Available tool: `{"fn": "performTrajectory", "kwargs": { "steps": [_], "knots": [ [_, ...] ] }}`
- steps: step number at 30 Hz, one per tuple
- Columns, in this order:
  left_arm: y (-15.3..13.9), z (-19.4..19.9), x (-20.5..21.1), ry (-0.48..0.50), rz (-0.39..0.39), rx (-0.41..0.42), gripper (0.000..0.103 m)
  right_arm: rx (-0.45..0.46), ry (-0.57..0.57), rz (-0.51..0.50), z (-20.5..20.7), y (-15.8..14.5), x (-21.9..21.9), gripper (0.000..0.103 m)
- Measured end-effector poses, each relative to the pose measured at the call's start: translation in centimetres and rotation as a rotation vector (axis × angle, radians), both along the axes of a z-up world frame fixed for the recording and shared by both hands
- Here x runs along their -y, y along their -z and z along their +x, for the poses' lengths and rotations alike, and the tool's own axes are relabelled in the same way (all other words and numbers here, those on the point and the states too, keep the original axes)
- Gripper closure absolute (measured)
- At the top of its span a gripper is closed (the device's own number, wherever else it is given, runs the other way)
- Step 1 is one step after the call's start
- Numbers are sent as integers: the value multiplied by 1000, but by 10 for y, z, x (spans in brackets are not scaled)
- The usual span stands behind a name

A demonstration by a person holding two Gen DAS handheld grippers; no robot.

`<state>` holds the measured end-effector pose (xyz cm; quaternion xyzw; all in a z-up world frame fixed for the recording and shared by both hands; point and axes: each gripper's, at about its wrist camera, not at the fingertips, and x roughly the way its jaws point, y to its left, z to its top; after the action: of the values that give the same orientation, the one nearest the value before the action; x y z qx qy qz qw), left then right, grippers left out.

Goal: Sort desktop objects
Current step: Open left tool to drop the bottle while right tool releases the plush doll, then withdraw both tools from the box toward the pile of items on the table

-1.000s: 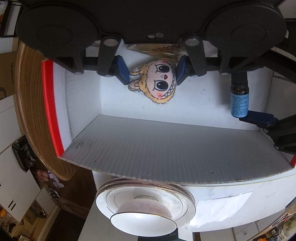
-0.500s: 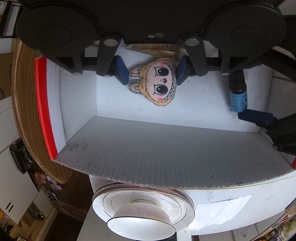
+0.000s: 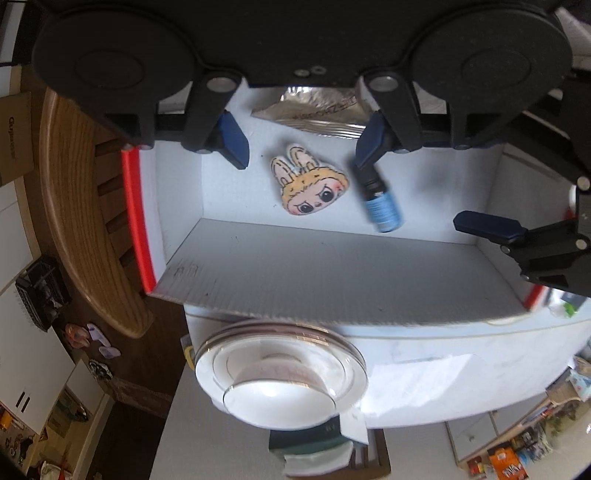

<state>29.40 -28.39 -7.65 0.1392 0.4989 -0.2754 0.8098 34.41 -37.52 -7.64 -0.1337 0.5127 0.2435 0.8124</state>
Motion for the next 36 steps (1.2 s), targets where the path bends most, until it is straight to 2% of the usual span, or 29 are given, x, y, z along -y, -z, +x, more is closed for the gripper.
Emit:
{"fn": "performTrajectory", "kwargs": {
  "steps": [6,15,24,27,33,36],
  "knots": [
    [-23,-17,-15,-26,-100,73,39,45,-10,67,-24,-27,7,38],
    [-60,-53,-46,-74,-198,176,39,108,9,160,-63,-64,16,37],
    [-86,-90,-84,-104,-229,266,39,184,4,228,-108,-81,3,33],
    [-92,-102,-100,-116,-236,291,32,204,-3,250,-124,-83,-8,29],
    [-95,-120,-138,-147,-238,312,31,215,-32,286,-150,-88,-38,26],
    [-93,-127,-160,-164,-242,314,28,223,-39,283,-160,-90,-55,25]
  ]
}}
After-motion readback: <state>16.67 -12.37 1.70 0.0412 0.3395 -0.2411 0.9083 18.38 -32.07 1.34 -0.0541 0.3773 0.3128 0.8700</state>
